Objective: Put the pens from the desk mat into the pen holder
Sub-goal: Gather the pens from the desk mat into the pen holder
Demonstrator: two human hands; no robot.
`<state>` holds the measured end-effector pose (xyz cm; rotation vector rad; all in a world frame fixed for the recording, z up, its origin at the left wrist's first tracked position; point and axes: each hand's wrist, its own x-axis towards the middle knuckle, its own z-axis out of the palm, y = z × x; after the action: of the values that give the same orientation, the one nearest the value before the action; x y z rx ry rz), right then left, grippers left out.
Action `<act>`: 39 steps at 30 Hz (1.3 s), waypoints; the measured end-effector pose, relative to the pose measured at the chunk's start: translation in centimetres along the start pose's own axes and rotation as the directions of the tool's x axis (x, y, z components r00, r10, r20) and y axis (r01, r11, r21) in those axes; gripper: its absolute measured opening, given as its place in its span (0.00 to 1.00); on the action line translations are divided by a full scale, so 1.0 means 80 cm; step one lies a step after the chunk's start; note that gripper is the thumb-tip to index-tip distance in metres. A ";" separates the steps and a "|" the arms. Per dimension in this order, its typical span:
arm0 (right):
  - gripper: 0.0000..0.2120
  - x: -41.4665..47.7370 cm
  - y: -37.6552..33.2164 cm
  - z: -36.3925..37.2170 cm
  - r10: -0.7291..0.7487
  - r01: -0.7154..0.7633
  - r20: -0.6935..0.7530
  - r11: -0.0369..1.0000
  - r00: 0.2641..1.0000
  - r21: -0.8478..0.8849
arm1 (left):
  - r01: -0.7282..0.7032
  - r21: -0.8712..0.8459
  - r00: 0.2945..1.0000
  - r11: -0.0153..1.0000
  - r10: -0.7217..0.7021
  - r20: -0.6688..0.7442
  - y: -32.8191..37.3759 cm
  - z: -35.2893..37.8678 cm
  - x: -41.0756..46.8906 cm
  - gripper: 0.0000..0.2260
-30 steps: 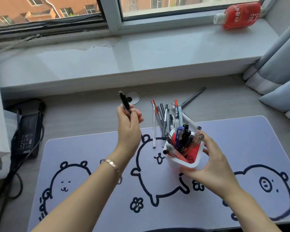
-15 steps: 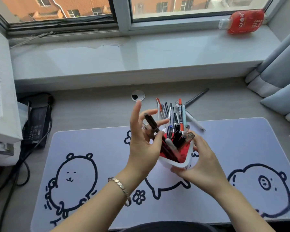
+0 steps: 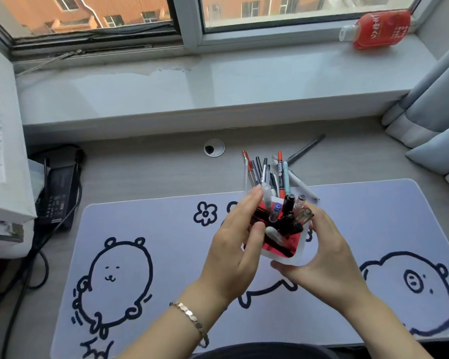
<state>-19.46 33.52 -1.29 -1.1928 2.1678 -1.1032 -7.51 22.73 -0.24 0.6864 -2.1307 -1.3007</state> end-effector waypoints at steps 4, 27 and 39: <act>0.44 0.007 0.022 -0.012 0.121 -0.119 -0.038 0.992 0.992 0.042 | 0.087 -0.025 0.959 0.996 -0.077 0.274 -0.002 -0.006 0.026 0.20; 0.47 0.011 0.051 -0.052 0.282 -0.275 -0.099 0.959 0.954 0.072 | 0.653 0.098 0.751 0.751 -0.659 0.047 -0.077 0.013 0.096 0.06; 0.45 0.016 0.014 -0.014 0.147 -0.146 0.027 0.989 0.989 -0.026 | -0.041 0.727 0.843 0.686 -0.367 0.394 0.047 -0.076 0.020 0.13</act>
<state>-21.45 33.29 -1.49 -1.0341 2.2136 -0.9947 -5.06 19.35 5.79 0.9323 -3.1553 -0.7204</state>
